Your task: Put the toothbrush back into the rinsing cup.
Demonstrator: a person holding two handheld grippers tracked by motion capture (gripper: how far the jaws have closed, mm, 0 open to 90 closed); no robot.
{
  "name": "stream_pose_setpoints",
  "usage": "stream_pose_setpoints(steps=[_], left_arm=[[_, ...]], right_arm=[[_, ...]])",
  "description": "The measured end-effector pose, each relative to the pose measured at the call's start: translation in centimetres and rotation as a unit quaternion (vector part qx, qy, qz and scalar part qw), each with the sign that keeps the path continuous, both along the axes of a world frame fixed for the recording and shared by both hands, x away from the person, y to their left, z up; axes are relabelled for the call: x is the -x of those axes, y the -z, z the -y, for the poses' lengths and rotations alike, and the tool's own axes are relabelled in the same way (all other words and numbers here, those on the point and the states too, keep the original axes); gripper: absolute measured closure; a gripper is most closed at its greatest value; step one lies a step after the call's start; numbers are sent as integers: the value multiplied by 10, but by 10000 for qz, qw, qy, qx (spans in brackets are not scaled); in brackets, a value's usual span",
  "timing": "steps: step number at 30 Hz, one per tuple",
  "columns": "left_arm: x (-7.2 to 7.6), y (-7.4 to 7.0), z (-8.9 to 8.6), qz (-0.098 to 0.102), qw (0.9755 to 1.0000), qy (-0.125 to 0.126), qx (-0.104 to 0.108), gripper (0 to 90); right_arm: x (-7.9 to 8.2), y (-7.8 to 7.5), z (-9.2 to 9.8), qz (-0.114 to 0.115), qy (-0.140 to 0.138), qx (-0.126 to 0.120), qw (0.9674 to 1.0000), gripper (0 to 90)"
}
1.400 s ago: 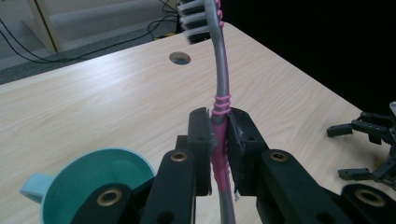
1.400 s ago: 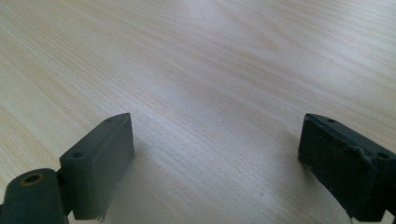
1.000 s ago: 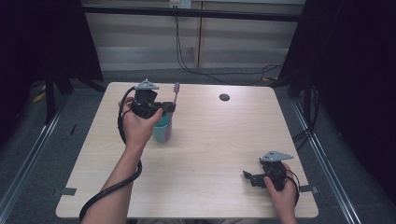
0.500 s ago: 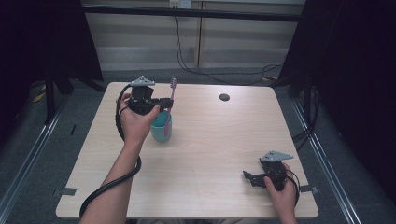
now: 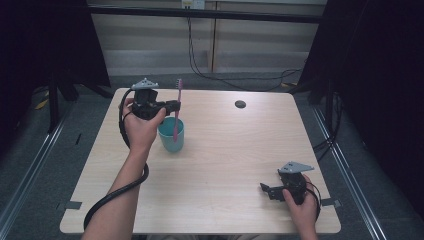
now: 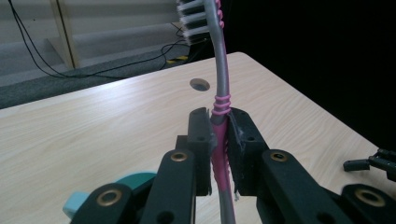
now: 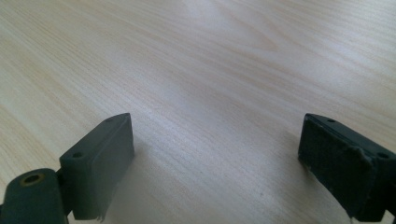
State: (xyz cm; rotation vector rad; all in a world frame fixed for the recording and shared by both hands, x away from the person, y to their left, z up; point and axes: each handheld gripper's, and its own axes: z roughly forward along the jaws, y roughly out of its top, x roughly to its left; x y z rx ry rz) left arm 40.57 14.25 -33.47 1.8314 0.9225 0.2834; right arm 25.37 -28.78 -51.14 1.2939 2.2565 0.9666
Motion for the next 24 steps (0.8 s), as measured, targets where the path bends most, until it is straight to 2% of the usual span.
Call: stream_pose_setpoints(steps=[17,24], left_arm=[[-11,4,-5,-14,9999,-103,46,806],[-14,4,-5,19,9998,-139,125,806]], right_arm=[[0,0,0,2,-3,1,10000,102],[0,0,0,2,-2,0,10000,102]])
